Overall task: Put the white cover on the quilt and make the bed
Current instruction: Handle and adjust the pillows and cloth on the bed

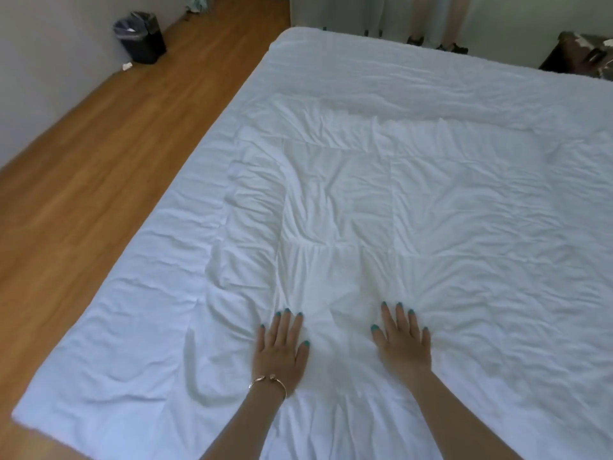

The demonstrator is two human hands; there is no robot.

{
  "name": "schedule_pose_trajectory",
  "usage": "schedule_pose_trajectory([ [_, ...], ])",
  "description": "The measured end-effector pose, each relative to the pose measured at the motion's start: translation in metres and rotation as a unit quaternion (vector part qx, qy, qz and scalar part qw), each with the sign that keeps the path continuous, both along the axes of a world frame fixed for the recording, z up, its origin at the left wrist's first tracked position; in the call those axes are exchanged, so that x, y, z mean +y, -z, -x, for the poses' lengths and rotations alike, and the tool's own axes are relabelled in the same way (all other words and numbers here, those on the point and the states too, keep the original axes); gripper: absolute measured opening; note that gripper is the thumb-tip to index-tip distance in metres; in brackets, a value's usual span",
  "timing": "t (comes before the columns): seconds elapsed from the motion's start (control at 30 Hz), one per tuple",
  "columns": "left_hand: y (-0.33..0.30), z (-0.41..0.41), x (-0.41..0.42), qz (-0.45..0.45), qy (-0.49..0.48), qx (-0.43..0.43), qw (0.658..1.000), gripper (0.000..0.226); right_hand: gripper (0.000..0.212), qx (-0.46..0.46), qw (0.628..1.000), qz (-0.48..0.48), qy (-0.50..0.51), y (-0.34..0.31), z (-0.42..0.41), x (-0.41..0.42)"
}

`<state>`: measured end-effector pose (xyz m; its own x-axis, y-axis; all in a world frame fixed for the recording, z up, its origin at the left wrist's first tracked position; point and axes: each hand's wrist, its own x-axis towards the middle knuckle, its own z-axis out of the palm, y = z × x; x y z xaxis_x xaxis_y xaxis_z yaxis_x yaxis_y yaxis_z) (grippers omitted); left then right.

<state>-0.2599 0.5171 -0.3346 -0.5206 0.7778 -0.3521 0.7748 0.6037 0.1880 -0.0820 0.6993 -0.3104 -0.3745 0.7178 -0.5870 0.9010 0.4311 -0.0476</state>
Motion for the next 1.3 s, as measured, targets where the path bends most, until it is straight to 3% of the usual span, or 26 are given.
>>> schedule_pose_trajectory([
  [0.23, -0.014, 0.000, -0.083, 0.083, 0.109, -0.073, 0.988, 0.057, 0.059, 0.023, 0.996, 0.033, 0.074, -0.007, -0.006, -0.110],
  [0.33, -0.030, 0.035, -0.102, 0.099, 0.173, -0.050, 0.979, 0.064, 0.058, 0.018, 0.993, -0.029, 0.114, -0.010, 0.005, -0.153],
  [0.4, -0.028, 0.063, -0.118, 0.063, 0.239, -0.016, 0.969, 0.063, 0.057, 0.013, 0.986, -0.061, 0.156, -0.015, 0.021, -0.178],
  [0.5, -0.030, 0.114, -0.150, 0.087, 0.310, -0.037, 0.946, 0.057, 0.055, 0.019, 0.966, -0.062, 0.250, -0.022, 0.065, -0.227],
  [0.6, -0.032, 0.164, -0.184, 0.158, 0.349, -0.084, 0.920, 0.057, 0.064, -0.006, 0.971, -0.038, 0.235, -0.023, 0.119, -0.288],
  [0.73, -0.039, 0.199, -0.228, 0.272, 0.338, -0.144, 0.889, 0.055, 0.077, -0.010, 0.971, 0.046, 0.236, -0.029, 0.173, -0.353],
  [0.87, -0.062, 0.220, -0.248, 0.250, 0.293, -0.185, 0.904, 0.057, 0.081, -0.005, 0.958, 0.075, 0.278, -0.037, 0.211, -0.369],
  [0.97, -0.079, 0.235, -0.258, 0.232, 0.180, -0.218, 0.931, 0.062, 0.085, -0.014, 0.954, 0.079, 0.290, -0.041, 0.241, -0.379],
  [1.07, -0.086, 0.271, -0.274, 0.262, 0.148, -0.207, 0.931, 0.065, 0.077, -0.011, 0.957, 0.097, 0.273, -0.043, 0.272, -0.391],
  [1.17, -0.077, 0.315, -0.303, 0.268, 0.132, -0.187, 0.936, 0.062, 0.066, 0.039, 0.945, 0.171, 0.277, -0.036, 0.314, -0.412],
  [1.3, -0.060, 0.362, -0.331, 0.241, 0.071, -0.216, 0.943, 0.056, 0.071, 0.085, 0.942, 0.244, 0.214, -0.021, 0.398, -0.456],
])
